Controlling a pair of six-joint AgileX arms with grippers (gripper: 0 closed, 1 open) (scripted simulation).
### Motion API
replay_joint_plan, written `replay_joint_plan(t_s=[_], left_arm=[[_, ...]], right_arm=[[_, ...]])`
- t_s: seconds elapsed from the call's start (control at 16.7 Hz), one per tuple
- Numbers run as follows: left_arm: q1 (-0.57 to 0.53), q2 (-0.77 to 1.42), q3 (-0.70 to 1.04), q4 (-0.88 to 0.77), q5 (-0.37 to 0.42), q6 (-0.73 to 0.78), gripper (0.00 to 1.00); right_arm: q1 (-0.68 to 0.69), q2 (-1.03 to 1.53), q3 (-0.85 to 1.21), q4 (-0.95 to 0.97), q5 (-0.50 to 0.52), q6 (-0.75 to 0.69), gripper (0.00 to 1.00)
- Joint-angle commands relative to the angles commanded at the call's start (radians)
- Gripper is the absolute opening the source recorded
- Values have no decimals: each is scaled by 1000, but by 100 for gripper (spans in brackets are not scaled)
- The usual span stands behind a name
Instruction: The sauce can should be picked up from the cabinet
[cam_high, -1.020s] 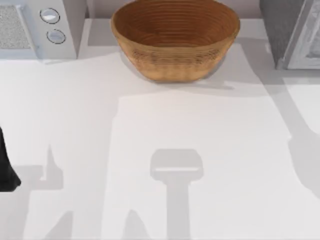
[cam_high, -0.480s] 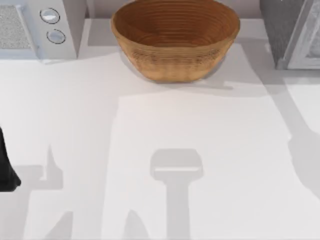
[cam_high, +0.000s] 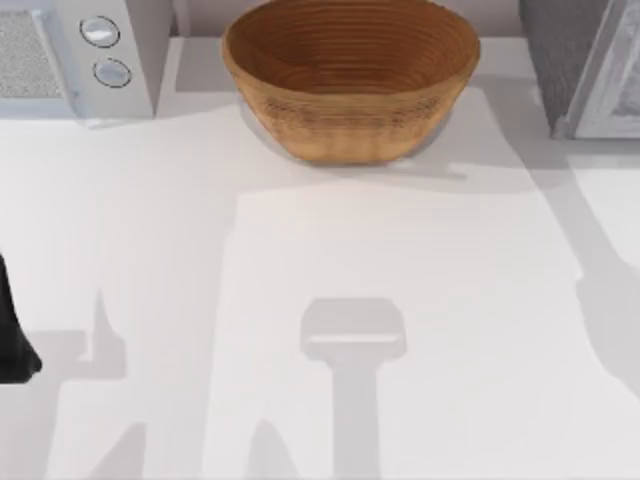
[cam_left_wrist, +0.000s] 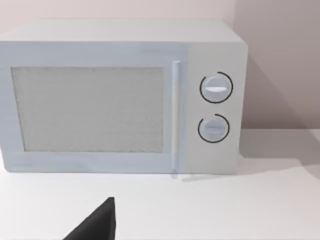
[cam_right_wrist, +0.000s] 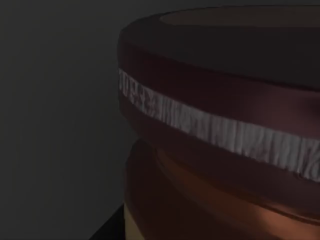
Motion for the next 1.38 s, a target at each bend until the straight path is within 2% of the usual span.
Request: replay_joint_plan(t_s=[0.6,1.14,1.38], left_arm=[[0,0,0,0,0,0,100],[0,0,0,0,0,0,100],[0,0,0,0,0,0,100]], right_arm=[[12,-15,-14,-13,8,1,0],[186,-430,-205,-225,178,1,0],[212,-473,-223,-253,202,2,0]])
